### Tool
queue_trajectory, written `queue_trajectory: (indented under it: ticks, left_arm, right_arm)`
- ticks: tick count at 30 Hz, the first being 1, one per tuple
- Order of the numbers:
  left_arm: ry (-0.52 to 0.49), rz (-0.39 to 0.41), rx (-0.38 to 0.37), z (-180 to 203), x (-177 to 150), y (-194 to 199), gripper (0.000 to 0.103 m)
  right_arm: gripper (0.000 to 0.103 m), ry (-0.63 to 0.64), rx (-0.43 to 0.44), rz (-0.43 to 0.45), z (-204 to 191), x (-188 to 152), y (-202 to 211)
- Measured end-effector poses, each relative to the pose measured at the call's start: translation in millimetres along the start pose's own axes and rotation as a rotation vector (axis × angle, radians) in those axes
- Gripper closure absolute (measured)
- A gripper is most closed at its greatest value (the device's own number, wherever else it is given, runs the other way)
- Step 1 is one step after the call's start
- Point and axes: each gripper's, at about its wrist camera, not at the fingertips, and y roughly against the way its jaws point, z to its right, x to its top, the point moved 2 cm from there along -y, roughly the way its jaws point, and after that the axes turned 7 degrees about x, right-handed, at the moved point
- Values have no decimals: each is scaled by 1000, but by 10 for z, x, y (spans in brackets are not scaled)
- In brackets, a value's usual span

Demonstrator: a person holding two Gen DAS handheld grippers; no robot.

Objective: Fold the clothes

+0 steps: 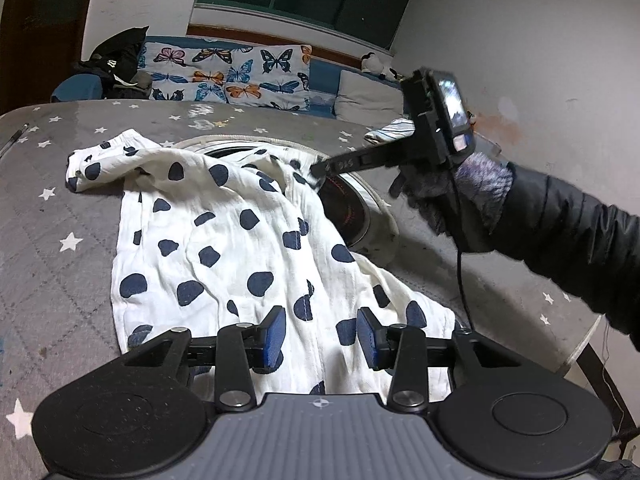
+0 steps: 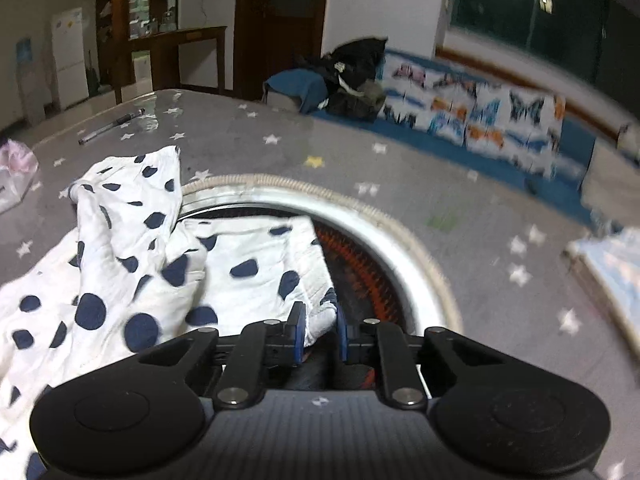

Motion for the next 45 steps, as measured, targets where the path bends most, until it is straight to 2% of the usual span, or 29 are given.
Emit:
queue_trajectory:
  ticks: [5,14,20,23,24,28,34,40,45]
  left_arm:
    - [-8,-21,-4,-11,-2,-95,61]
    - [-45,-45,-36,59,56,-209,61]
    - [-120,-33,-112,317,98,-227,61]
    - [-165,-37,-158,464,100,-275,63]
    - [-180,-41,-173,512,99,-300,67]
    - [-225,-67,-222,663,86,-410,69]
    - [-265,-111,-270,820,49,-588,69]
    - [-258,-169,-320,957,-49,-752,69]
    - [-238,-187,-364,1060,-81,-787,69]
  right_arm:
    - [89,114,-118,11,112,130,120]
    - [90,203,-330,8,595,288,229]
    - [93,208,-445,-23,973,246,70]
    - [93,201,-471,-54,1107,206,-64]
    - [93,195,-474,-65,1141,191,-108]
    - [91,121,-456,-88,1299,105,-197]
    - [88,6,-369,-73,1421,-3,23]
    - [88,-50,-272,-55,1391,-64,282]
    - [87,-108,-190,-54,1317,-114,369]
